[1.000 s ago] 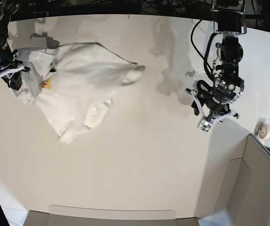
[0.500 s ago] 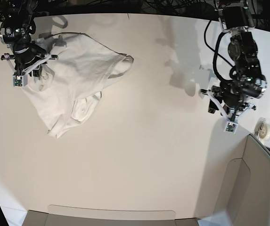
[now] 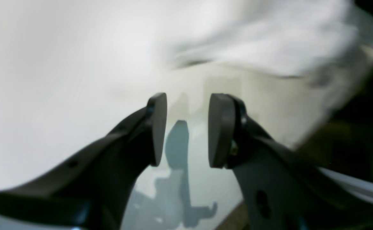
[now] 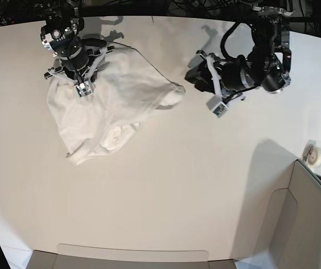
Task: Layout the t-shirt on the table in an organized manner, then fold the t-shirt properly
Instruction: 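Grasp the shirt edge with the right gripper and drag it, then grasp the shirt fabric with the left gripper beside the right gripper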
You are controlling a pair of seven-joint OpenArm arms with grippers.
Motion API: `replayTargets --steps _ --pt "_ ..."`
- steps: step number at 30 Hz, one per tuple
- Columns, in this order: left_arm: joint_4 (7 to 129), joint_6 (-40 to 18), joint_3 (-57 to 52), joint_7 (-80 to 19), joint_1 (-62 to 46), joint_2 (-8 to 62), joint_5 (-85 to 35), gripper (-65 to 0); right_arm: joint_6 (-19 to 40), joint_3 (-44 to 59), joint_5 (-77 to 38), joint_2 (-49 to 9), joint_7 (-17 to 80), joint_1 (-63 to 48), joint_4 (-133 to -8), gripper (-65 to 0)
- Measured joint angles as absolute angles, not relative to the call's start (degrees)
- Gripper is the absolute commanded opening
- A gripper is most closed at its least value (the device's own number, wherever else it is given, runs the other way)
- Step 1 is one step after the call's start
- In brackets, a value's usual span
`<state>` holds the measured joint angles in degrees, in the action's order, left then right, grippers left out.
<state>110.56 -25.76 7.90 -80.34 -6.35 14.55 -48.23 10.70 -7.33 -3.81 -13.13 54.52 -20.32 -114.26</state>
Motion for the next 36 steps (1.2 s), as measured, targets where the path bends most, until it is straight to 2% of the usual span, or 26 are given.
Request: replayTargets --steps 4,7,10,18,22,25,31,34,36 --pt "110.5 -25.3 12.0 -77.2 -6.4 14.7 -48.0 -46.9 10.7 -7.6 -3.3 -12.1 54.4 -20.5 -114.3 -65.0" --pt "109.7 -18.4 14.7 -75.0 -3.6 14.8 -47.1 -46.9 10.5 -10.7 -2.7 -11.7 54.6 -20.4 -114.4 -65.0" --pt "106.3 -14.3 16.4 -71.3 0.8 14.8 -48.3 -46.9 10.7 -16.2 -3.4 -12.7 54.4 -20.7 -115.1 -65.0" --pt "91.5 -12.4 16.8 -68.4 6.7 16.0 -48.2 -47.0 10.7 -24.2 -3.1 -16.2 54.2 -20.3 -115.5 -65.0" --pt "85.8 -8.9 16.9 -62.3 8.4 20.1 -47.9 -47.0 10.7 -23.6 -3.7 -16.0 54.5 -19.9 -115.9 -65.0" --pt "82.9 -9.8 16.7 -57.5 8.8 23.2 -48.0 -47.0 10.8 -21.0 -4.4 -15.7 54.6 -18.4 -116.1 -65.0" --pt "78.5 -7.9 15.9 -51.4 11.7 23.7 -36.0 -47.0 10.7 -11.9 -4.2 -12.3 54.8 -17.5 -116.3 -65.0" --pt "81.1 -7.3 9.7 -53.2 10.1 23.8 -35.0 -48.5 10.7 -9.8 -3.6 -10.7 54.8 -17.2 -116.3 -65.0" --pt "87.4 -8.1 4.4 -57.1 8.0 24.9 -36.2 -49.0 10.7 -9.8 -3.3 -9.8 55.1 -16.6 -116.2 -65.0"
